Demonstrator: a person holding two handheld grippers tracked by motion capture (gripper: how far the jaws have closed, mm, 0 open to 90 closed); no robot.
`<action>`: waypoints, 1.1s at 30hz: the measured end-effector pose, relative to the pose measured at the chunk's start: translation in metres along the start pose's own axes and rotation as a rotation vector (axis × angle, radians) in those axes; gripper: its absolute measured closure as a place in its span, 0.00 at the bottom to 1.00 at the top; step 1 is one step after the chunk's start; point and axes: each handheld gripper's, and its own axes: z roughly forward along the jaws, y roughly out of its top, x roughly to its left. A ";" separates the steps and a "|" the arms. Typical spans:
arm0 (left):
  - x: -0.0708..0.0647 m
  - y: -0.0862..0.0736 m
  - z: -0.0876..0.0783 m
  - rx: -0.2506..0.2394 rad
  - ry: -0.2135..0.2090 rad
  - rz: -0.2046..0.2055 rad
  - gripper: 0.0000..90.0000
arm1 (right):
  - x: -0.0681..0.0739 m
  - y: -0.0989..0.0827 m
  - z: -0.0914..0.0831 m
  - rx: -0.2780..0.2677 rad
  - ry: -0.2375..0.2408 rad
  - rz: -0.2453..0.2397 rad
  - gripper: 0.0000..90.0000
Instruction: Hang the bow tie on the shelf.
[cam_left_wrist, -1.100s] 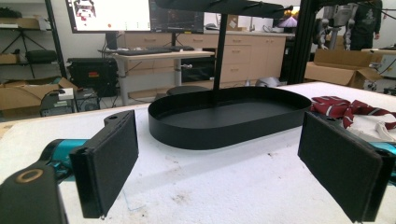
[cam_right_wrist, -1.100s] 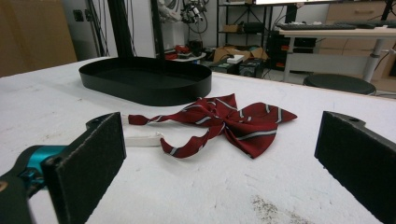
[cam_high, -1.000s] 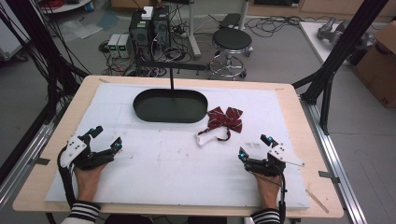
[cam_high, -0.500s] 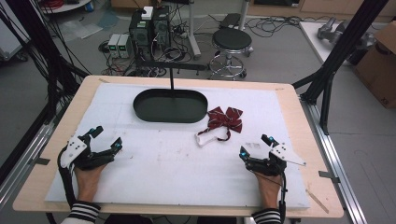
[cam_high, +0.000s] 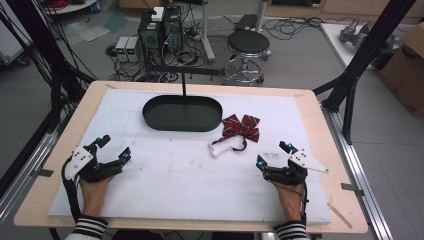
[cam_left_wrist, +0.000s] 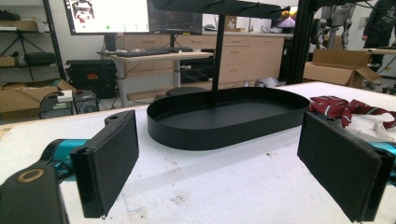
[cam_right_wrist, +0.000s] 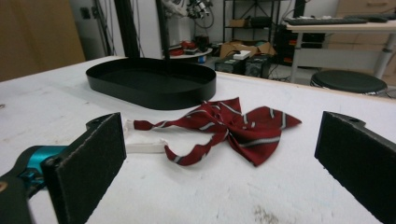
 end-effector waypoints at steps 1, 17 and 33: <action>0.000 0.000 0.000 -0.001 0.001 0.000 0.14 | 0.000 0.000 0.000 0.000 0.000 0.000 0.01; 0.000 0.000 0.000 -0.001 0.002 -0.004 0.14 | 0.005 0.068 0.032 0.209 0.137 -0.164 0.01; 0.000 0.000 0.000 -0.002 0.004 -0.006 0.14 | -0.009 0.115 0.074 0.349 0.188 -0.247 0.01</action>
